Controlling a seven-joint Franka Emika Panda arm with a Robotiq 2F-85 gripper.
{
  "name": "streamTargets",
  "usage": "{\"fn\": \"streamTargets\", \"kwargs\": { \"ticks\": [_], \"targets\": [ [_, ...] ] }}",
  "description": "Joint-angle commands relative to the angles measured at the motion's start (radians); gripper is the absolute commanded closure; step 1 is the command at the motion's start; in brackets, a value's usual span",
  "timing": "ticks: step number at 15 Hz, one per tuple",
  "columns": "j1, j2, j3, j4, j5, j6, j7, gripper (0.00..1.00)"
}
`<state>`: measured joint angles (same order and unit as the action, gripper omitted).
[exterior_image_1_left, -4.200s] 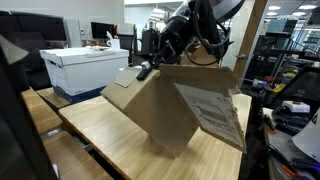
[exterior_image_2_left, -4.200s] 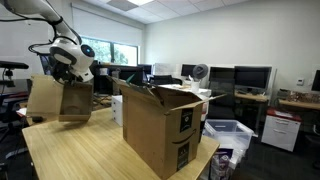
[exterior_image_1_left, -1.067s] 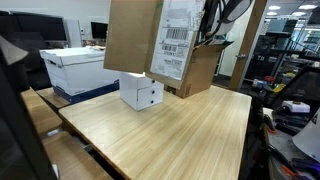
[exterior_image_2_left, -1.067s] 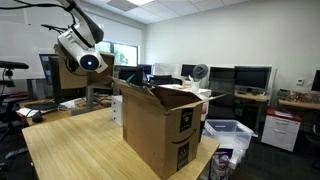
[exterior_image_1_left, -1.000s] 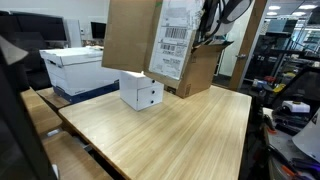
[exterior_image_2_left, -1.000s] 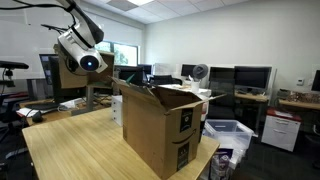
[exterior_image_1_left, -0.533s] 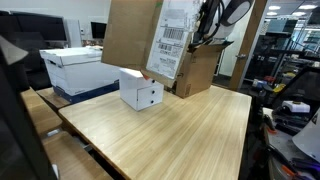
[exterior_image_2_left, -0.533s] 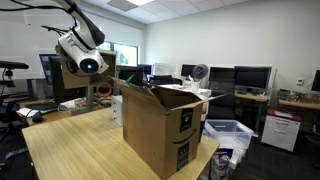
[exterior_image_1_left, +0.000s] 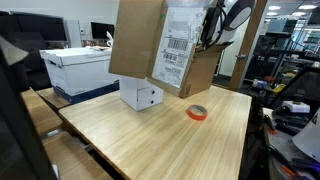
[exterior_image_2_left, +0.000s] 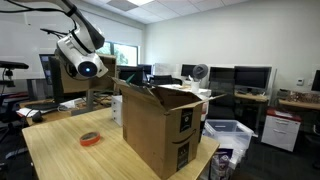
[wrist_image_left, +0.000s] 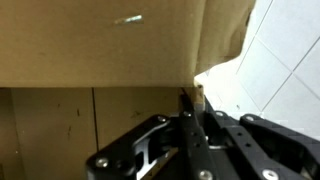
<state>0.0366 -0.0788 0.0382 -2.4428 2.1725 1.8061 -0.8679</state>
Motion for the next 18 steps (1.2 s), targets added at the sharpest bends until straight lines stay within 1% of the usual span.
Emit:
{"fn": "streamTargets", "kwargs": {
  "ticks": [1, 3, 5, 7, 9, 13, 16, 18],
  "targets": [
    [0.004, 0.007, 0.014, 0.009, -0.005, -0.020, 0.001, 0.94],
    [0.006, 0.001, 0.019, 0.006, -0.013, -0.008, 0.002, 0.94],
    [0.013, -0.007, 0.032, 0.025, -0.070, 0.059, 0.030, 0.94],
    [0.028, -0.011, 0.055, 0.063, -0.176, 0.156, 0.074, 0.94],
    [0.049, -0.004, 0.080, 0.107, -0.271, 0.212, 0.124, 0.94],
    [0.113, 0.007, 0.151, 0.195, -0.467, 0.300, 0.256, 0.94],
    [0.166, 0.013, 0.208, 0.232, -0.608, 0.369, 0.354, 0.94],
    [0.193, 0.024, 0.236, 0.255, -0.724, 0.406, 0.423, 0.94]
  ]
}}
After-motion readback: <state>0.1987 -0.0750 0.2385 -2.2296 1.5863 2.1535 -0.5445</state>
